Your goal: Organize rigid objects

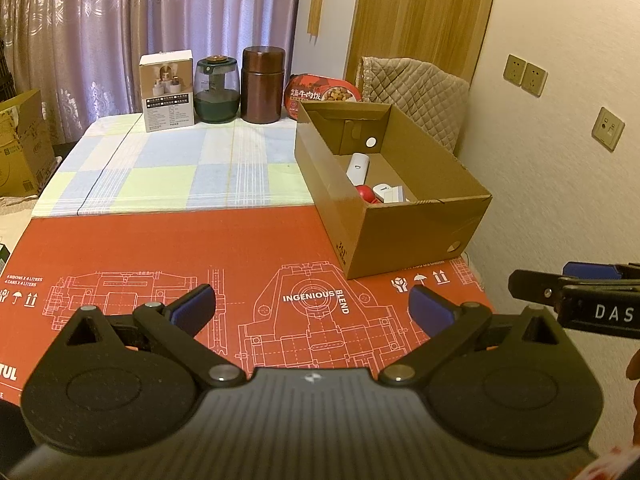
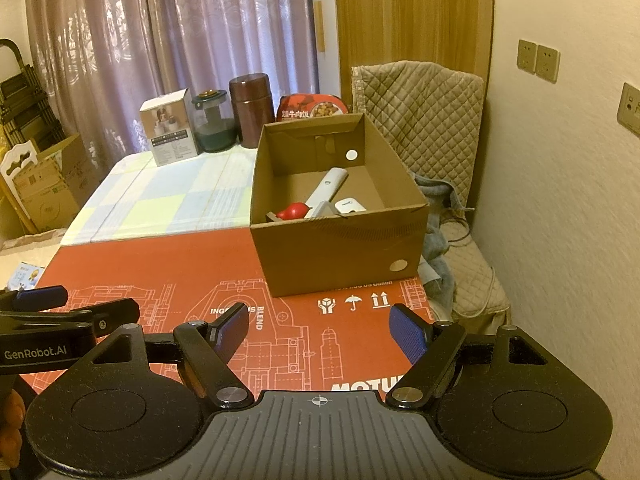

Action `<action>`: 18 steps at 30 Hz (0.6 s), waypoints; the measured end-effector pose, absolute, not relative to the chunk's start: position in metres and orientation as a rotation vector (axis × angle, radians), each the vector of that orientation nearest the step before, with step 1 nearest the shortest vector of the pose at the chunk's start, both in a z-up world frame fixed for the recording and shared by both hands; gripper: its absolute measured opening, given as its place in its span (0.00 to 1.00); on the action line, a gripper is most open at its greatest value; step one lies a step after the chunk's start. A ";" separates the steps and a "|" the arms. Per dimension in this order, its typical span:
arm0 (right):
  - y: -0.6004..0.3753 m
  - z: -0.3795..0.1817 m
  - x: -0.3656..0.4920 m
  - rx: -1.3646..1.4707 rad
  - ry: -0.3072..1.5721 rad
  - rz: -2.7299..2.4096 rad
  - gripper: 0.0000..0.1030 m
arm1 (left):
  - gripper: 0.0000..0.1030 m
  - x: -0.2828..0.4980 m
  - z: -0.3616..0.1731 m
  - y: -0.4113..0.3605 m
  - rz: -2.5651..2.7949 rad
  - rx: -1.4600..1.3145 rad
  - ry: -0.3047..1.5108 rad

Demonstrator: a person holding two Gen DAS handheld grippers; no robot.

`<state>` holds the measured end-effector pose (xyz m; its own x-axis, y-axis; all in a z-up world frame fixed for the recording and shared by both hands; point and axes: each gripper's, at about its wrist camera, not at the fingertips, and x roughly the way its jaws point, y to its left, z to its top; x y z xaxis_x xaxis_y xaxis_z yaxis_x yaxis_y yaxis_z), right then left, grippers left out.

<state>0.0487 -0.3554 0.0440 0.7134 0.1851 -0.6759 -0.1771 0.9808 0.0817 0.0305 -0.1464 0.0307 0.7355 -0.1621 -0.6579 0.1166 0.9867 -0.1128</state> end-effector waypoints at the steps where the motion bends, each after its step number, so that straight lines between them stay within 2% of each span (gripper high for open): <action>1: -0.356 0.044 0.049 0.012 0.750 0.201 0.72 | 0.99 0.030 0.031 -0.147 -0.153 -0.066 0.729; 18: -0.357 0.044 0.049 0.016 0.750 0.201 0.72 | 0.99 0.030 0.030 -0.147 -0.152 -0.069 0.731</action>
<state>0.0489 -0.3569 0.0444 0.7134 0.1867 -0.6754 -0.1755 0.9807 0.0858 0.0304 -0.1470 0.0303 0.7344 -0.1620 -0.6591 0.1137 0.9867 -0.1159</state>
